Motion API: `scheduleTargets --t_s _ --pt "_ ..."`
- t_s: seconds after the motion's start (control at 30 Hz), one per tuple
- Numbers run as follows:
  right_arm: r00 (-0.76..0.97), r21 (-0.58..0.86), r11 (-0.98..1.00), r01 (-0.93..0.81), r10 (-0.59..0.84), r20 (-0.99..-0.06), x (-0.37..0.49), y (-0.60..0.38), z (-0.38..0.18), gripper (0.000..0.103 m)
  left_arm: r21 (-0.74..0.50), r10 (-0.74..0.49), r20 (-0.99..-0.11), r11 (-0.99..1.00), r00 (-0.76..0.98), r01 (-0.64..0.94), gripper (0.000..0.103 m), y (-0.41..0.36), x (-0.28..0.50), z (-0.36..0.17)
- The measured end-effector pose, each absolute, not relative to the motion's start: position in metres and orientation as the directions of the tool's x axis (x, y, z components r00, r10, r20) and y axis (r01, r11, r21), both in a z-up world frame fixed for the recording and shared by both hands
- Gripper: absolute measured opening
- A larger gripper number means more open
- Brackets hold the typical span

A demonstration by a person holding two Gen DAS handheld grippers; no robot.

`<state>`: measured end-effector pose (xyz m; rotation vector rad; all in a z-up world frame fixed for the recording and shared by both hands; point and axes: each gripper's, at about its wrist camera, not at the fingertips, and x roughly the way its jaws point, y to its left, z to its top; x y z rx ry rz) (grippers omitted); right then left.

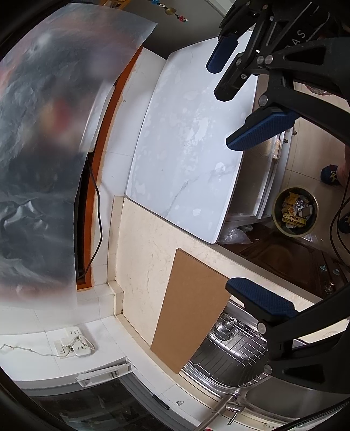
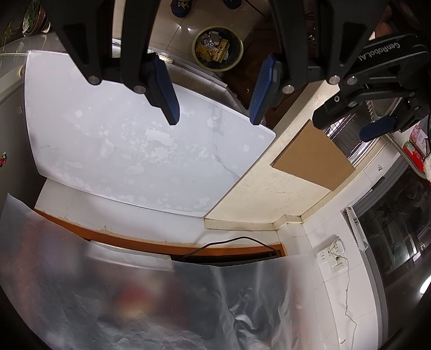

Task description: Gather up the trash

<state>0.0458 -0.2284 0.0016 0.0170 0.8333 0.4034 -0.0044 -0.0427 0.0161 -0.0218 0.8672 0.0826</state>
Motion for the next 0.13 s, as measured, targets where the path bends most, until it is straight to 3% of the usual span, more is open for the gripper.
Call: scheduleTargets --t_s 0.13 --pt "0.602 0.169 0.926 -0.338 0.351 -0.718 0.0457 -0.2274 0.0016 0.054 0.012 0.058 -0.764 0.997 0.643 -0.076 0.094 -0.0424 -0.0041 0.0163"
